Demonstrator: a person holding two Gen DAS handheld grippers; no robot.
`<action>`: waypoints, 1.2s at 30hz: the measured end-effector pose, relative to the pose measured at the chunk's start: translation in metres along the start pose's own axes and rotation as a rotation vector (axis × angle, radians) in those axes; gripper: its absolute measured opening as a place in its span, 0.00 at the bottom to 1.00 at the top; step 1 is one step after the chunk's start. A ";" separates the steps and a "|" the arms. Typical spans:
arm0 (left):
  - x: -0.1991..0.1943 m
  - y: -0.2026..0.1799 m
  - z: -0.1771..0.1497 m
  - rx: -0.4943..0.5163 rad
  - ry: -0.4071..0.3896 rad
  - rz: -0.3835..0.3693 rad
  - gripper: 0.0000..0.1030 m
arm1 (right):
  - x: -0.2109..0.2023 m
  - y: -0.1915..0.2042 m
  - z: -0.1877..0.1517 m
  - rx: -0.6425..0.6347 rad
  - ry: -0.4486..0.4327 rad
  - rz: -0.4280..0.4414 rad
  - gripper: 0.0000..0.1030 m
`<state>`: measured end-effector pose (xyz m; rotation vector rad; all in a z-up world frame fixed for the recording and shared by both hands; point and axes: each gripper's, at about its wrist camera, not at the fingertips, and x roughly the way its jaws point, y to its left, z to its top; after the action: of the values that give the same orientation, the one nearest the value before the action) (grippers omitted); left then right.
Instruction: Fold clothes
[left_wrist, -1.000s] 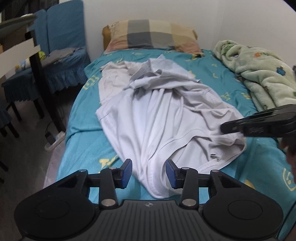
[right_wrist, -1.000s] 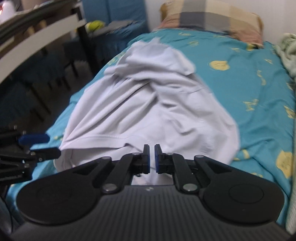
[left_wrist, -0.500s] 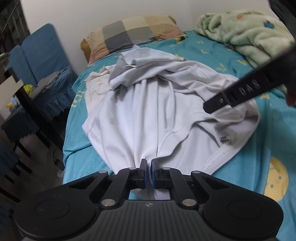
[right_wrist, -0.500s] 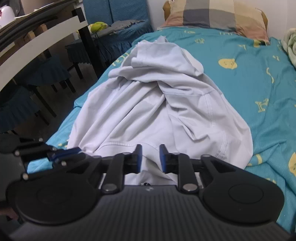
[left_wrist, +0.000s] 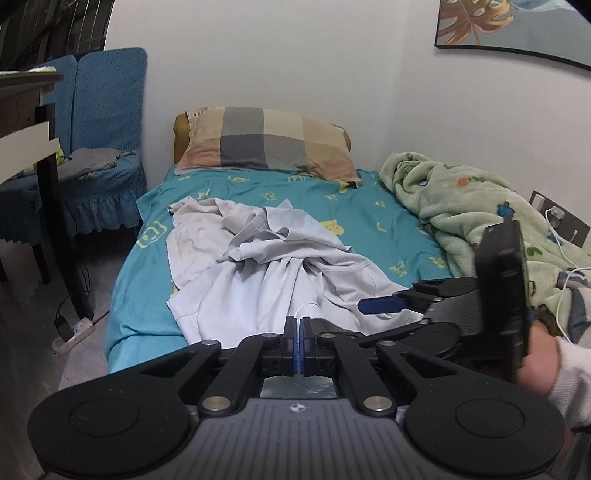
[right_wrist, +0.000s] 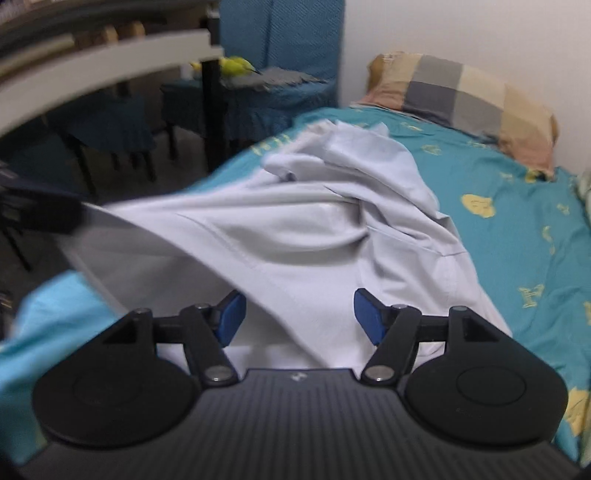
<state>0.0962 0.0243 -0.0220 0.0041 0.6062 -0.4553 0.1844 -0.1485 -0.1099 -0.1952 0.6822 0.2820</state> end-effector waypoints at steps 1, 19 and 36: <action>0.001 0.000 -0.002 0.000 0.008 0.006 0.01 | 0.007 0.000 -0.002 -0.014 0.007 -0.039 0.63; 0.022 0.002 -0.022 0.021 0.132 0.006 0.01 | -0.029 -0.083 -0.058 0.504 0.246 -0.349 0.52; 0.056 0.011 -0.045 -0.166 0.303 0.063 0.55 | -0.056 -0.087 -0.034 0.516 0.054 -0.277 0.06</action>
<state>0.1168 0.0176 -0.0917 -0.0665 0.9378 -0.3446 0.1503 -0.2505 -0.0924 0.1961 0.7505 -0.1686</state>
